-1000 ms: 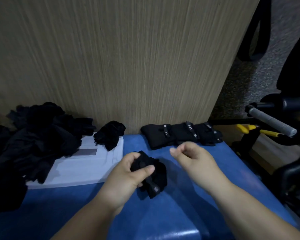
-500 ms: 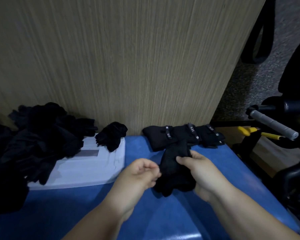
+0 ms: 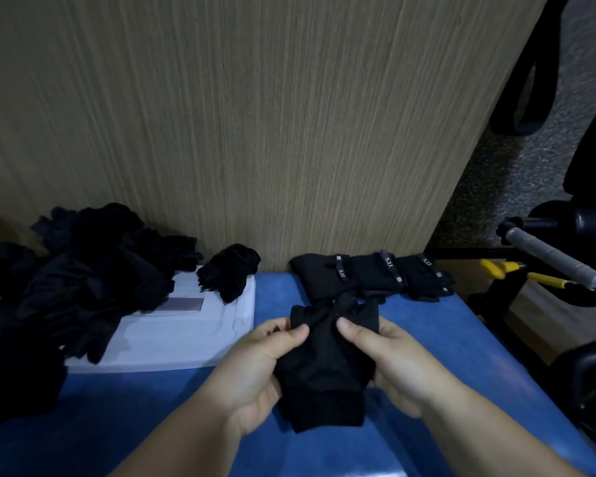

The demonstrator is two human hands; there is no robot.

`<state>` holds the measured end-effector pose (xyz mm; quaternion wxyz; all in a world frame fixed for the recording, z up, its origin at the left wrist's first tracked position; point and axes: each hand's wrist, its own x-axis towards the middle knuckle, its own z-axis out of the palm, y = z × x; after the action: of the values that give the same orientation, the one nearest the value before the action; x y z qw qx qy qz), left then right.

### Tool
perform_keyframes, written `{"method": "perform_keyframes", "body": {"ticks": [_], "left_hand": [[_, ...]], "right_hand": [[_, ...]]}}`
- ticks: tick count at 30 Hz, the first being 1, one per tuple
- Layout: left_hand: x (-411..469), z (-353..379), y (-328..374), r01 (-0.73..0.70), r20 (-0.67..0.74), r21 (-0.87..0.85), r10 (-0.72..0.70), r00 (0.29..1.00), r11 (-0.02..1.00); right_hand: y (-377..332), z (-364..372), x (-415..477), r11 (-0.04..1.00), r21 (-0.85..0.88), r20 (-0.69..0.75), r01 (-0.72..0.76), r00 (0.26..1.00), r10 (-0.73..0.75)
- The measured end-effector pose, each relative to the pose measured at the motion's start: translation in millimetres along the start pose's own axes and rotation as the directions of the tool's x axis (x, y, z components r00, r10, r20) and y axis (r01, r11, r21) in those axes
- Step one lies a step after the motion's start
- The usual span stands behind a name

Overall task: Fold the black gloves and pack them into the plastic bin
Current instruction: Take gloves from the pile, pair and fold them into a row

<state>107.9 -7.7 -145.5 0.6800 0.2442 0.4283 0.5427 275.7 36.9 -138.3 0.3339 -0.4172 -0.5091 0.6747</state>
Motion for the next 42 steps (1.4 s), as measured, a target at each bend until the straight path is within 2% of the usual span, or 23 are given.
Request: {"method": "perform_keyframes", "body": {"ticks": [4, 7, 10, 12, 14, 16, 18, 20, 23, 25, 29, 33, 36, 39, 42], "left_hand": [[1, 4, -4, -0.072, -0.11, 0.096, 0.083, 0.991, 0.993], [5, 1, -9, -0.122, -0.176, 0.22, 0.162, 0.971, 0.968], [10, -3, -14, -0.142, -0.204, 0.391, 0.237, 0.95, 0.909], [12, -5, -15, -0.113, -0.21, 0.578, 0.281, 0.937, 0.808], [12, -8, -16, -0.061, -0.189, 0.801, 0.347, 0.918, 0.596], [11, -11, -14, -0.048, -0.154, 0.896, 0.41, 0.899, 0.442], [10, -14, -12, -0.042, -0.139, 0.92, 0.425, 0.894, 0.389], [10, -16, -10, -0.01, -0.156, 0.92, 0.389, 0.908, 0.391], [11, -17, -9, -0.005, -0.16, 0.908, 0.356, 0.921, 0.42], [12, -16, -11, -0.062, -0.126, 0.896, 0.385, 0.914, 0.439], [14, -13, -16, -0.221, -0.028, 0.852, 0.462, 0.887, 0.475], [16, -16, -19, -0.255, 0.054, 0.847, 0.402, 0.914, 0.466], [15, -17, -22, -0.269, 0.146, 0.902, 0.349, 0.926, 0.337], [12, -18, -24, -0.328, 0.276, 0.939, 0.345, 0.897, 0.102], [12, -20, -23, -0.361, 0.342, 0.933, 0.326, 0.882, -0.002]], "right_hand": [[4, -1, 4, 0.996, -0.086, -0.106, 0.017, 0.994, -0.026], [9, -4, 9, 0.993, -0.118, -0.125, 0.009, 0.992, -0.024], [14, -8, 14, 0.972, -0.233, -0.172, 0.009, 0.984, -0.05], [16, -12, 17, 0.932, -0.362, -0.249, 0.009, 0.963, -0.106], [17, -17, 19, 0.824, -0.567, -0.314, -0.021, 0.93, -0.192], [17, -21, 18, 0.666, -0.745, -0.314, -0.043, 0.903, -0.293], [16, -22, 16, 0.542, -0.84, -0.244, 0.0, 0.893, -0.378], [15, -19, 13, 0.436, -0.896, -0.125, 0.083, 0.895, -0.428], [18, -14, 11, 0.305, -0.933, 0.063, 0.19, 0.922, -0.382], [23, -12, 11, 0.244, -0.945, 0.148, 0.217, 0.95, -0.273], [27, -15, 11, 0.102, -0.974, 0.202, 0.202, 0.979, -0.004], [27, -19, 8, 0.047, -0.977, 0.213, 0.209, 0.973, 0.093], [27, -21, 9, 0.037, -0.977, 0.212, 0.209, 0.971, 0.109], [24, -27, 8, 0.028, -0.975, 0.22, 0.218, 0.969, 0.114], [22, -34, 7, 0.023, -0.976, 0.217, 0.216, 0.971, 0.102]]}}
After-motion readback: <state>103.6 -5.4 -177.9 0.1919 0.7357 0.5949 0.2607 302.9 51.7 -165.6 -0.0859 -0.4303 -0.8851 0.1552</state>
